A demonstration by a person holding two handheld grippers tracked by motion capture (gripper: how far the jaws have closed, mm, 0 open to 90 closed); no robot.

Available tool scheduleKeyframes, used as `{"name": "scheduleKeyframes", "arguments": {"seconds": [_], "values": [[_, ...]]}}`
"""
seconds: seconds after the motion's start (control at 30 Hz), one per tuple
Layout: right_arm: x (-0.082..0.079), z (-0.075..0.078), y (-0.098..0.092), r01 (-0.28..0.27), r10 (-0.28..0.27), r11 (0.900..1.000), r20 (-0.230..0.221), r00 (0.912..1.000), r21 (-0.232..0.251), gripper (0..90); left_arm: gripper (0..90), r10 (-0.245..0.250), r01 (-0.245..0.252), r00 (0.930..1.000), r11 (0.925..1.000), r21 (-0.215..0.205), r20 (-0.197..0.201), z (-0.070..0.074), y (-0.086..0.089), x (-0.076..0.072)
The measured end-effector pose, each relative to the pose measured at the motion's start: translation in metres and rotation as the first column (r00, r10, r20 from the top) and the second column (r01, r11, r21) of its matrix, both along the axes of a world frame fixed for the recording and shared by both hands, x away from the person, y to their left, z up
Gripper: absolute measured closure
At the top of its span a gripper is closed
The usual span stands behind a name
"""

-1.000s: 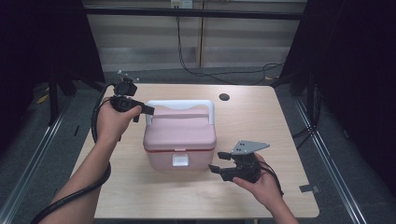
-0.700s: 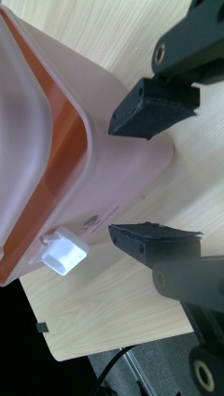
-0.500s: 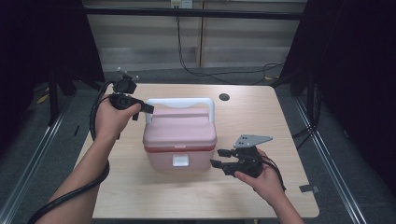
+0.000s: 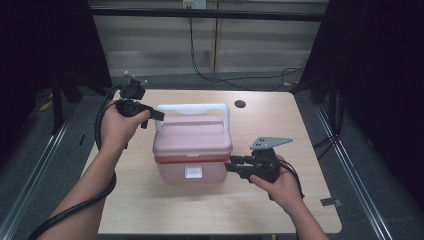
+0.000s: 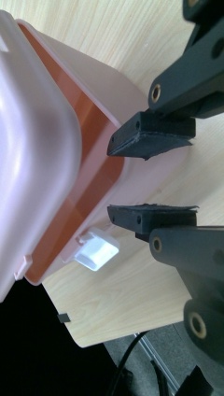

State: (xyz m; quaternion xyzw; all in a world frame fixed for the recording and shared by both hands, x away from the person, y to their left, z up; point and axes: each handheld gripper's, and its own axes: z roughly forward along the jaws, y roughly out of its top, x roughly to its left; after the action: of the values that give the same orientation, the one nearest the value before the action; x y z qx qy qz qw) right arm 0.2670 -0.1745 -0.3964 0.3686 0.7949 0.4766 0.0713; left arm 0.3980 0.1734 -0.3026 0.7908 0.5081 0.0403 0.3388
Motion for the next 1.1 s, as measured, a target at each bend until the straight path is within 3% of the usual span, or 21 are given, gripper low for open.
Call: {"name": "scheduleKeyframes", "arguments": {"seconds": [0.17, 0.4, 0.67, 0.83, 0.9, 1.1], "values": [[0.006, 0.0, 0.003, 0.035, -0.035, 0.999, -0.003, 0.9994, -0.022, 70.8, 69.2, 0.001, -0.001, 1.0, 1.0, 0.002, 0.001, 0.0, 0.0, -0.001], [0.012, 0.002, 0.003, 0.067, -0.066, 0.998, 0.013, 0.9977, -0.013, 75.1, 69.3, -0.004, 0.004, 1.0, 1.0, -0.001, -0.001, -0.001, 0.003, -0.001], [0.02, 0.006, 0.016, 0.066, -0.064, 0.994, 0.031, 0.9975, -0.082, 83.1, 69.3, -0.009, 0.009, 1.0, 0.9999, -0.005, 0.002, 0.0, 0.003, 0.0], [0.024, 0.009, 0.02, 0.081, -0.079, 0.995, 0.037, 0.9962, -0.063, 86.2, 69.2, -0.021, 0.021, 0.999, 0.9997, -0.009, 0.039, 0.001, 0.006, -0.001], [0.025, 0.011, 0.019, 0.083, -0.081, 0.995, 0.035, 0.9961, -0.059, 86.2, 65.2, -0.017, 0.018, 0.998, 0.9996, -0.019, 0.061, 0.002, 0.008, -0.002], [0.024, 0.013, 0.019, 0.088, -0.085, 0.993, 0.038, 0.9957, -0.076, 86.1, 47.9, -0.021, 0.021, 0.9938, 0.9998, 0.003, 0.11, 0.001, 0.017, -0.007]]}}
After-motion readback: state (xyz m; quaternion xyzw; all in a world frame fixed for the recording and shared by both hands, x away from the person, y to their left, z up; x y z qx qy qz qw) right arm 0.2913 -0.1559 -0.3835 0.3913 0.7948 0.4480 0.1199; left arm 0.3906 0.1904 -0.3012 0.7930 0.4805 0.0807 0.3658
